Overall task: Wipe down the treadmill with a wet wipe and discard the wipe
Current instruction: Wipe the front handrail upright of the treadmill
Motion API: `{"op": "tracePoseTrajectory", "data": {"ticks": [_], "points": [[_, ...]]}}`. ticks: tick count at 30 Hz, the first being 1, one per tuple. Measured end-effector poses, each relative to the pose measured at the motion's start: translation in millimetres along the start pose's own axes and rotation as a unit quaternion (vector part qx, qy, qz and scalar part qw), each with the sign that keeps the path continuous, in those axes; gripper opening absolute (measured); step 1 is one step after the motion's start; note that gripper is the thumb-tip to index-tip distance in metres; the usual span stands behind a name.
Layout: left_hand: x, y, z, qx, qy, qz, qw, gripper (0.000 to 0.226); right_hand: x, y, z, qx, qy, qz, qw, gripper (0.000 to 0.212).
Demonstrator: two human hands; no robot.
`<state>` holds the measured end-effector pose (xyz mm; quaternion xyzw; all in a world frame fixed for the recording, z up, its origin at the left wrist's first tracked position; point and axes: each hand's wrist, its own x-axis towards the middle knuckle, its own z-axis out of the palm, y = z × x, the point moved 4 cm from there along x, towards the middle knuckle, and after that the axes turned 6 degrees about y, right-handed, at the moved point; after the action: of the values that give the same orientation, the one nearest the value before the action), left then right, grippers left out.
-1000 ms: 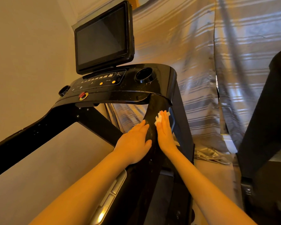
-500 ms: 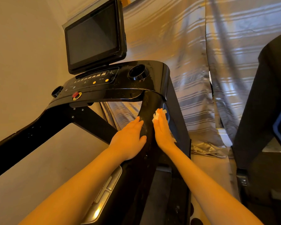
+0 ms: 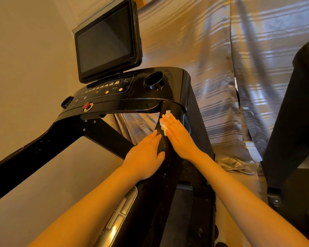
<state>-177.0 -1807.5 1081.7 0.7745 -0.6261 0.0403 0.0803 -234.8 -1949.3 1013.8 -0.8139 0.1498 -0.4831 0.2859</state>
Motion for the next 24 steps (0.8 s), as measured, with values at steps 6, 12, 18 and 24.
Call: {"op": "tracePoseTrajectory", "data": {"ticks": [6, 12, 18, 24], "points": [[-2.6, 2.8, -2.3, 0.007, -0.008, -0.005, 1.0, 0.064, 40.2, 19.9, -6.6, -0.138, -0.046, 0.014, 0.989, 0.052], [-4.1, 3.9, -3.4, 0.005, -0.007, -0.007, 1.0, 0.063, 35.9, 26.4, 4.8, 0.035, 0.092, 0.12, 0.988, 0.052], [-2.9, 5.0, -3.9, 0.008, -0.01, -0.012, 1.0, 0.064, -32.3, 10.6, 25.8, 0.189, 0.153, 0.207, 0.948, 0.043], [-2.1, 4.9, -3.0, 0.012, -0.008, -0.008, 1.0, 0.063, 0.2, 48.1, 14.6, 0.024, 0.136, 0.273, 0.952, 0.067]]}}
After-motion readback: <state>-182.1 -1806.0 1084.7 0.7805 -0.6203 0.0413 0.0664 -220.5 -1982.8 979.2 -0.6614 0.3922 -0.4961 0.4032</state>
